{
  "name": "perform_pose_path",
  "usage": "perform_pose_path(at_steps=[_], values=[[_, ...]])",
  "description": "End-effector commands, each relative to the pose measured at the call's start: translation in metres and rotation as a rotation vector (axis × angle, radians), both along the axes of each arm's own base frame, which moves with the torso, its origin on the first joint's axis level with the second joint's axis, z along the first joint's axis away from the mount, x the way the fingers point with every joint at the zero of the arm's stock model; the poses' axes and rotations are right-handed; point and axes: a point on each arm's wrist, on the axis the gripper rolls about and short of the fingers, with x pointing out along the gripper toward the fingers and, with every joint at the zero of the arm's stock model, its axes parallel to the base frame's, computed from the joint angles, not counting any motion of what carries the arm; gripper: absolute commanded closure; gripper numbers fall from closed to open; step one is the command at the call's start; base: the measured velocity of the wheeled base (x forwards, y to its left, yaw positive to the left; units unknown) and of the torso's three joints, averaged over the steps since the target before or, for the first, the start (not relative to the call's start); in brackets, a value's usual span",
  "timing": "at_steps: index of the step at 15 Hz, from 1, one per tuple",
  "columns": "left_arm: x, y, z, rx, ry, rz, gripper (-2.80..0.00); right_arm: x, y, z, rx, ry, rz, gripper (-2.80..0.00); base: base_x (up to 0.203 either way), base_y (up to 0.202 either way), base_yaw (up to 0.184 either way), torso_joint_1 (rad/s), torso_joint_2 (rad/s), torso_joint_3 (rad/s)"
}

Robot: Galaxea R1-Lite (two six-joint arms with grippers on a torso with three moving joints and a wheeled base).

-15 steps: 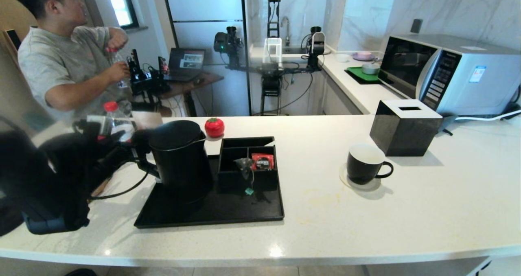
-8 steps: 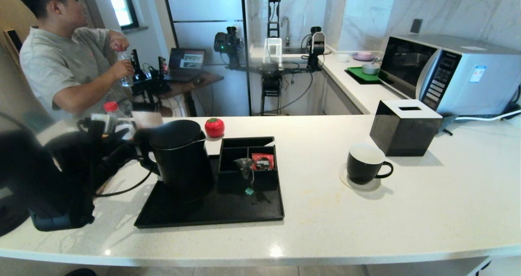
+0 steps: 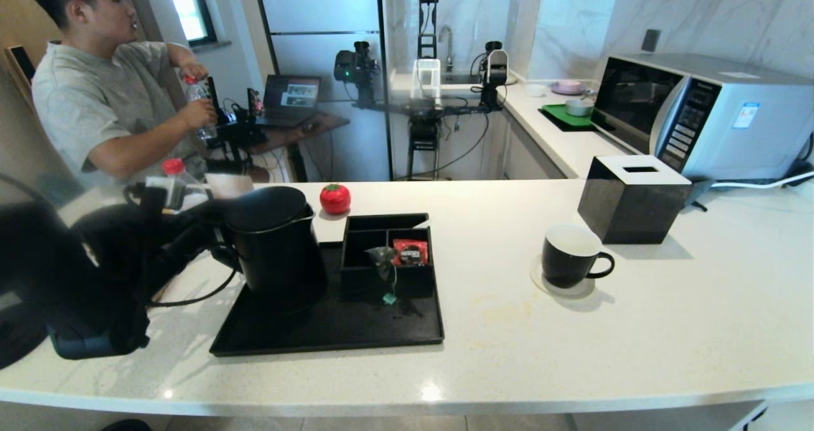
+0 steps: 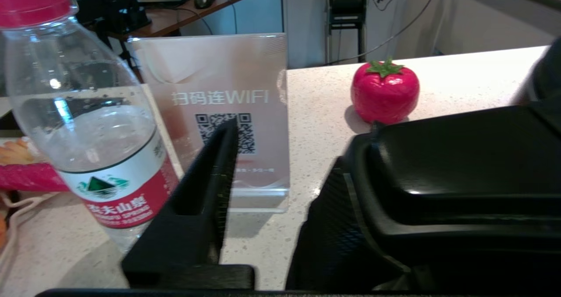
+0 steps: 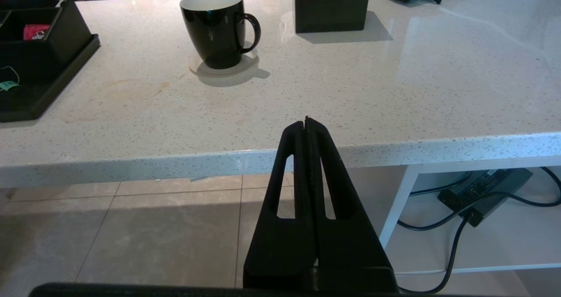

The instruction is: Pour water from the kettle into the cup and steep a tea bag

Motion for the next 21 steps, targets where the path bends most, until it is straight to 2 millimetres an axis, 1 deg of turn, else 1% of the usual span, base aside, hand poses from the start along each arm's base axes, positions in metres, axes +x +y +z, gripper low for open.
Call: perform_pose_path(at_steps=[1, 7, 10, 14, 18, 21], values=[[-0.001, -0.001, 0.007, 0.008, -0.053, -0.003, 0.0, 0.0, 0.0, 0.0, 0.001, 0.001, 0.0, 0.0, 0.0, 0.0, 0.0, 0.0, 0.0, 0.0], [-0.003, -0.004, 0.009, 0.009, -0.056, -0.011, 0.0, 0.0, 0.0, 0.0, 0.001, 0.001, 0.0, 0.0, 0.0, 0.0, 0.0, 0.0, 0.0, 0.0], [-0.003, -0.011, 0.013, 0.007, -0.065, -0.027, 0.0, 0.0, 0.0, 0.0, 0.001, 0.001, 0.0, 0.0, 0.0, 0.0, 0.0, 0.0, 0.0, 0.0], [-0.002, -0.019, 0.025, 0.003, -0.106, -0.059, 0.0, 0.0, 0.0, 0.0, 0.001, 0.001, 0.0, 0.0, 0.0, 0.0, 0.0, 0.0, 0.0, 0.0], [-0.007, -0.022, 0.039, -0.006, -0.139, -0.063, 0.0, 0.0, 0.0, 0.0, 0.001, 0.001, 0.0, 0.0, 0.0, 0.0, 0.0, 0.0, 0.0, 0.0], [-0.013, -0.022, 0.054, -0.042, -0.176, -0.066, 0.0, 0.0, 0.0, 0.0, 0.001, 0.001, 0.0, 0.0, 0.0, 0.0, 0.0, 0.0, 0.0, 0.0]])
